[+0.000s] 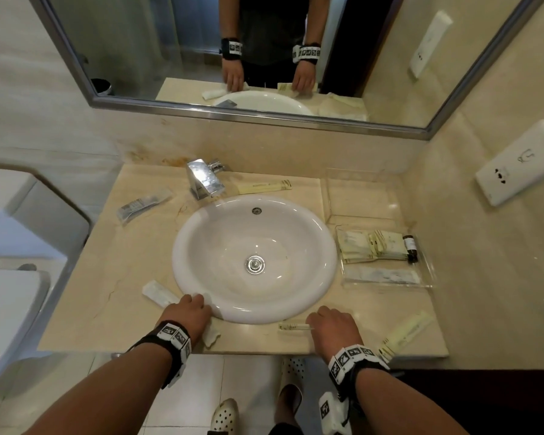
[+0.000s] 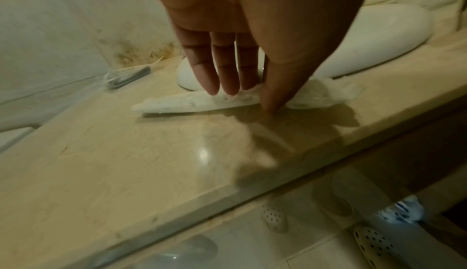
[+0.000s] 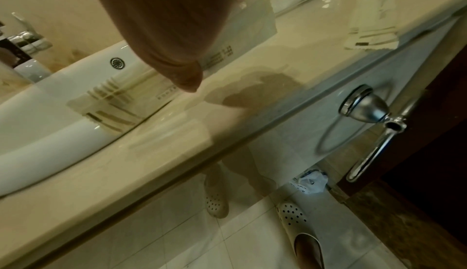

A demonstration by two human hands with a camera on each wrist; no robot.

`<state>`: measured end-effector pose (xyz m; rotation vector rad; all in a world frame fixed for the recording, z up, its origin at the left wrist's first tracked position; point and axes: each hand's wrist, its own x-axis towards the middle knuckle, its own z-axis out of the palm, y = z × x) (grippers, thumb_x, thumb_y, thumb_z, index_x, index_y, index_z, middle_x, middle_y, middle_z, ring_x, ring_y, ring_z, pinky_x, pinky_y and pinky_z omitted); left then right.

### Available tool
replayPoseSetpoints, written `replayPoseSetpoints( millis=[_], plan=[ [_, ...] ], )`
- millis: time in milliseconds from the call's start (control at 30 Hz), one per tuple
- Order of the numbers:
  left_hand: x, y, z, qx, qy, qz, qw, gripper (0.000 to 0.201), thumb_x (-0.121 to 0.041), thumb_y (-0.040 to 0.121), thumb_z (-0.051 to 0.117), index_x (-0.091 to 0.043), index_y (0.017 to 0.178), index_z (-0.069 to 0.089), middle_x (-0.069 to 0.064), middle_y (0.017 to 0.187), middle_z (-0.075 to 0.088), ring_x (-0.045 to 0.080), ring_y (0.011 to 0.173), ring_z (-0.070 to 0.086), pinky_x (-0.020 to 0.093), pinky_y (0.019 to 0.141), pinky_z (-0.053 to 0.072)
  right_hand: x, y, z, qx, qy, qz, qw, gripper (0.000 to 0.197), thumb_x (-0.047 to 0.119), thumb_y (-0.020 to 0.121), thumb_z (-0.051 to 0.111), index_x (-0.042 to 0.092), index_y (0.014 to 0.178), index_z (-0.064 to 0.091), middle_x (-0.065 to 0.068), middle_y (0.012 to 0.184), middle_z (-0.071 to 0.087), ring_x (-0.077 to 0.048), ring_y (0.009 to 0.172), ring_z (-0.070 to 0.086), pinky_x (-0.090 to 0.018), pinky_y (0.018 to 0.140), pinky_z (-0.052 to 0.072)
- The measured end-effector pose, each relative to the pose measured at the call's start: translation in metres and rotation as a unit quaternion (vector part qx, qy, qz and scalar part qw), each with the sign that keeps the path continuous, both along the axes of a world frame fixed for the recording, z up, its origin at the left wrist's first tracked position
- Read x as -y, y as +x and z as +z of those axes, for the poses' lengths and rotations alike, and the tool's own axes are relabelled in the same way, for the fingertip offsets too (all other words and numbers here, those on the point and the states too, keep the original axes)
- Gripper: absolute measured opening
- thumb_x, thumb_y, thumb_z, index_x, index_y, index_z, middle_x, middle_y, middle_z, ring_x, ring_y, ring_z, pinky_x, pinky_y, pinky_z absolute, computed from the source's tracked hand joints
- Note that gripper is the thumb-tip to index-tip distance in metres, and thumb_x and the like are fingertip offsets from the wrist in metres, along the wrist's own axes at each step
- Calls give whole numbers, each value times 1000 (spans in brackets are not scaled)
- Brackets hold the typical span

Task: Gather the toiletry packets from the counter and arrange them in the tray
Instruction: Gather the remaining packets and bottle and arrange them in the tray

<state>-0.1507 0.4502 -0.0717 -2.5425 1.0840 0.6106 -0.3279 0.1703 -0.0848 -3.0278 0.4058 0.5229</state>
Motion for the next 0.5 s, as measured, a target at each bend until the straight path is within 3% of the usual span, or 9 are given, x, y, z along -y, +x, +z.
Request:
replayPoseSetpoints(
  millis=[67,200,367,500],
  plan=[
    [3,1,0,-16,-11,-8,1000,38,-40,92,52,-23,126,53,5,127,46,27,118,46,39,89,48,4,-5,8,3,-5,-9,1000,35,19,41,87,29,68,68,5,68,59,-20,56,60,-35,51,47],
    [17,-2,-2,-42,-17,-29,999,38,-43,95,43,-35,132,48,1,128,46,22,120,46,37,94,46,18,-14,22,-23,7,-32,999,37,15,67,73,25,102,71,-1,100,64,-25,92,62,-38,80,43],
    [49,-18,-2,-46,-15,-74,996,34,-37,91,47,-35,125,52,-4,121,48,18,113,50,35,89,50,55,-36,33,-33,-18,-56,998,42,13,64,76,26,104,73,0,98,65,-26,90,63,-39,81,44],
    [78,-30,5,-49,-20,-86,995,31,-35,92,45,-30,121,52,-3,117,49,18,111,52,35,86,50,96,-59,39,-12,-39,-83,996,34,10,73,67,24,103,74,-1,101,64,-26,93,63,-37,84,42]
  ],
)
